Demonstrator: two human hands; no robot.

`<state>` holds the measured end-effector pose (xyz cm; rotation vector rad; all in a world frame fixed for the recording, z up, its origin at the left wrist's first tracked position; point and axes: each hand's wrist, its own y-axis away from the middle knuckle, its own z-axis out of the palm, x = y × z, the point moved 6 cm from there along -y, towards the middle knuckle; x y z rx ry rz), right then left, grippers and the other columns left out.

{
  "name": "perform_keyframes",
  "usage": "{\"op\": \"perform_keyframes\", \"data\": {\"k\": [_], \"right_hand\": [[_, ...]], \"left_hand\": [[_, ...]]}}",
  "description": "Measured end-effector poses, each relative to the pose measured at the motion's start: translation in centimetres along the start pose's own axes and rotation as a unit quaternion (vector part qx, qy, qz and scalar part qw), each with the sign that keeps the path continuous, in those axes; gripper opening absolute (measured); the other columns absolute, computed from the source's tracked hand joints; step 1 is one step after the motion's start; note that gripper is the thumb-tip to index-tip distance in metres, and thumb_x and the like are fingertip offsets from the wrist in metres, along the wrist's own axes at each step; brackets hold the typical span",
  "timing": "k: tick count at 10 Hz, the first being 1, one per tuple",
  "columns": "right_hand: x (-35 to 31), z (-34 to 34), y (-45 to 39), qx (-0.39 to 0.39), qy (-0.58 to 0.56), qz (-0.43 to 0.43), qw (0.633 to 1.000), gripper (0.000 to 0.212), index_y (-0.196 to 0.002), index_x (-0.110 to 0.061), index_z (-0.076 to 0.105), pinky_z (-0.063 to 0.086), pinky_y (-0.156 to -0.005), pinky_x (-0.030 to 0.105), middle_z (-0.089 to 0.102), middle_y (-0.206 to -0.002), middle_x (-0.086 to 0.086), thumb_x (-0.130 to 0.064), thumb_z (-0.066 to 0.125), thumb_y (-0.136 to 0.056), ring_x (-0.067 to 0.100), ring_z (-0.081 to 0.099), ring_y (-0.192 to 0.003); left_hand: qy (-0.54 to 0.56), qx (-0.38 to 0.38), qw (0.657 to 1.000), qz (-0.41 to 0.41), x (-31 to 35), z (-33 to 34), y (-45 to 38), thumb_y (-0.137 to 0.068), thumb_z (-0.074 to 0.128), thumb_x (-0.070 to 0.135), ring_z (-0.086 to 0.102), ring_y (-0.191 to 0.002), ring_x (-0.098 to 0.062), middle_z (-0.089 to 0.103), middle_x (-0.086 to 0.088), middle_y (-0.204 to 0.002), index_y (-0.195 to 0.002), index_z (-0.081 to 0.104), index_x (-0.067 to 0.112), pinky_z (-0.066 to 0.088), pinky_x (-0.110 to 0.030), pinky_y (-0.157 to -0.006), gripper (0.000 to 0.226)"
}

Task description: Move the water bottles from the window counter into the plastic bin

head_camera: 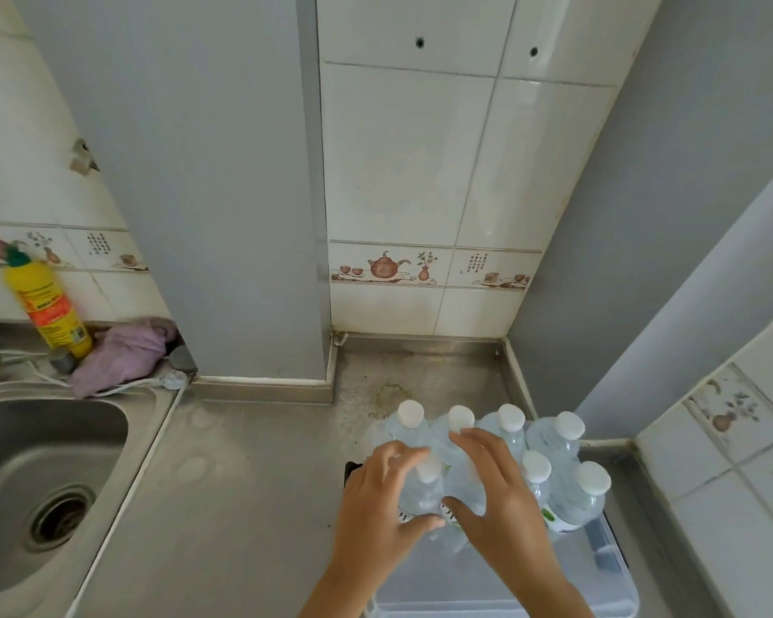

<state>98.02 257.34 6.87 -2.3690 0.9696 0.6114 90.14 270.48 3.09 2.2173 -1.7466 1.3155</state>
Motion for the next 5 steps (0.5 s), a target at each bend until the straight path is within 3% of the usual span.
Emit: {"op": "perform_keyframes", "data": {"k": [1,2,3,4,5], "right_hand": [[-0.1,-0.2,0.2,0.044,0.039,-0.036,0.998,0.075,-0.126,-0.034,0.047,0.049,-0.072,0.014,0.041,-0.135,-0.016,-0.020,0.086,-0.063,0.006,0.044,-0.120],[-0.2,-0.4,0.7,0.061,0.087,-0.070,0.992,0.070,-0.122,-0.027,0.053,0.055,-0.069,0.026,0.047,-0.132,-0.009,-0.026,0.087,-0.061,0.012,0.045,-0.119],[0.0,0.0,1.3,0.040,0.146,-0.112,0.982,0.072,-0.127,-0.023,0.053,0.055,-0.084,0.032,0.056,-0.134,-0.002,-0.034,0.085,-0.063,0.017,0.048,-0.123],[-0.2,-0.8,1.6,0.044,0.175,-0.150,0.972,0.075,-0.133,-0.024,0.047,0.044,-0.096,0.032,0.055,-0.138,0.000,-0.041,0.081,-0.069,0.020,0.051,-0.127],[-1.2,-3.0,2.2,0.060,0.180,-0.182,0.965,0.060,-0.132,-0.023,0.050,0.048,-0.095,0.035,0.055,-0.138,0.000,-0.043,0.070,-0.079,0.021,0.052,-0.126]], "left_hand": [[-0.042,-0.007,0.998,0.036,0.3,0.3,0.1,-0.068,0.069,0.064,0.052,-0.108,-0.006,0.050,0.015,-0.126,-0.137,0.037,0.044,0.048,-0.028,-0.085,0.079],[-0.076,-0.014,0.996,0.048,0.2,0.7,0.3,-0.069,0.070,0.064,0.052,-0.112,-0.010,0.060,0.009,-0.124,-0.138,0.040,0.041,0.046,-0.030,-0.088,0.079],[-0.093,-0.026,0.994,0.050,0.8,0.5,0.3,-0.066,0.074,0.062,0.054,-0.113,-0.013,0.062,0.008,-0.124,-0.135,0.044,0.037,0.048,-0.033,-0.088,0.080],[-0.121,-0.009,0.990,0.068,1.6,-0.6,0.0,-0.068,0.073,0.062,0.060,-0.110,-0.015,0.063,0.008,-0.123,-0.129,0.048,0.037,0.052,-0.034,-0.086,0.071],[-0.147,-0.008,0.986,0.083,3.1,-1.7,-0.4,-0.077,0.054,0.060,0.067,-0.104,-0.016,0.057,0.011,-0.125,-0.121,0.051,0.036,0.054,-0.032,-0.083,0.050]]}}
